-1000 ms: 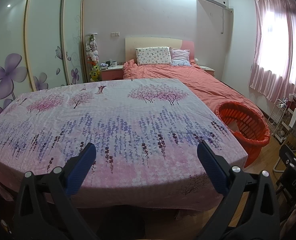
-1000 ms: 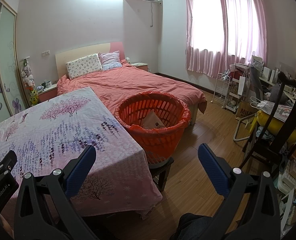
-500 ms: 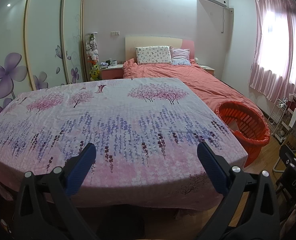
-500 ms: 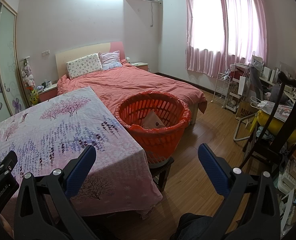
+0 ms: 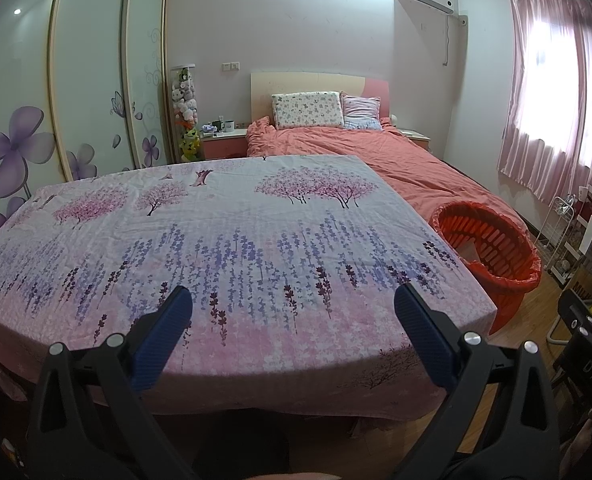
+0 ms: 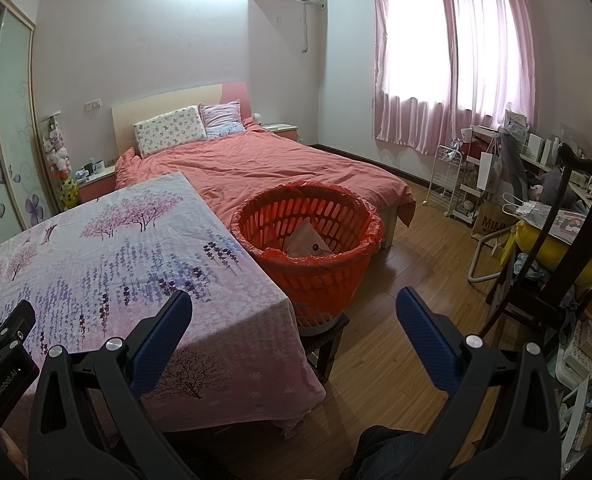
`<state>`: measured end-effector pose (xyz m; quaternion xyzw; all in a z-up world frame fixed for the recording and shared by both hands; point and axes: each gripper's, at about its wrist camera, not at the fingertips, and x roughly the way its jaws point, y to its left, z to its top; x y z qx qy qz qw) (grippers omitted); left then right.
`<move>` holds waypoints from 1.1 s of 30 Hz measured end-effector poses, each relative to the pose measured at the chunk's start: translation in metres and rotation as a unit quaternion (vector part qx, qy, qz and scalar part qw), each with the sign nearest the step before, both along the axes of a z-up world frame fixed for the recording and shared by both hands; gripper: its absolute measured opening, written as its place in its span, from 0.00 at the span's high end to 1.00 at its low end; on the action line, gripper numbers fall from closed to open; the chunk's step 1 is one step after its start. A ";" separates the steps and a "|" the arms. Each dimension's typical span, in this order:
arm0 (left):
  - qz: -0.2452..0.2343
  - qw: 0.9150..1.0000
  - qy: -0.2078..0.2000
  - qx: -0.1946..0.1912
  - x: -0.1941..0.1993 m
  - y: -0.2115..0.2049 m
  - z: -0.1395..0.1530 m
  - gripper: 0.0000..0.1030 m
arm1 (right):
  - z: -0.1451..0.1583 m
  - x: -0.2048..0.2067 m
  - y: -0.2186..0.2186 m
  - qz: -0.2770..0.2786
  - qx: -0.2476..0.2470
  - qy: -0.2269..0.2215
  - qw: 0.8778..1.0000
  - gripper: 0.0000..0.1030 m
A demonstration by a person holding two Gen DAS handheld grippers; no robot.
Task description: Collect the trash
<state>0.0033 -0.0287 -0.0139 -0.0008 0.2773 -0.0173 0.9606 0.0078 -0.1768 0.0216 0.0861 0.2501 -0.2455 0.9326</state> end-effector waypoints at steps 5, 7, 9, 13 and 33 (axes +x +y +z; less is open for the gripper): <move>0.003 1.000 0.000 0.002 0.000 0.000 0.000 0.04 | -0.001 0.001 0.000 0.000 0.000 0.000 1.000 0.02; 0.003 1.000 0.000 0.002 0.000 0.000 0.000 0.04 | -0.001 0.001 0.000 0.000 0.000 0.000 1.000 0.02; 0.002 1.000 0.000 0.003 -0.001 0.000 -0.001 0.04 | -0.001 0.001 0.001 0.001 0.000 0.000 1.000 0.02; 0.002 1.000 0.000 0.002 0.000 0.000 0.000 0.04 | -0.002 0.002 0.003 0.002 0.000 0.001 1.000 0.02; 0.002 1.000 0.001 0.001 -0.001 0.003 0.001 0.04 | -0.002 0.001 0.003 0.002 0.001 0.001 1.000 0.02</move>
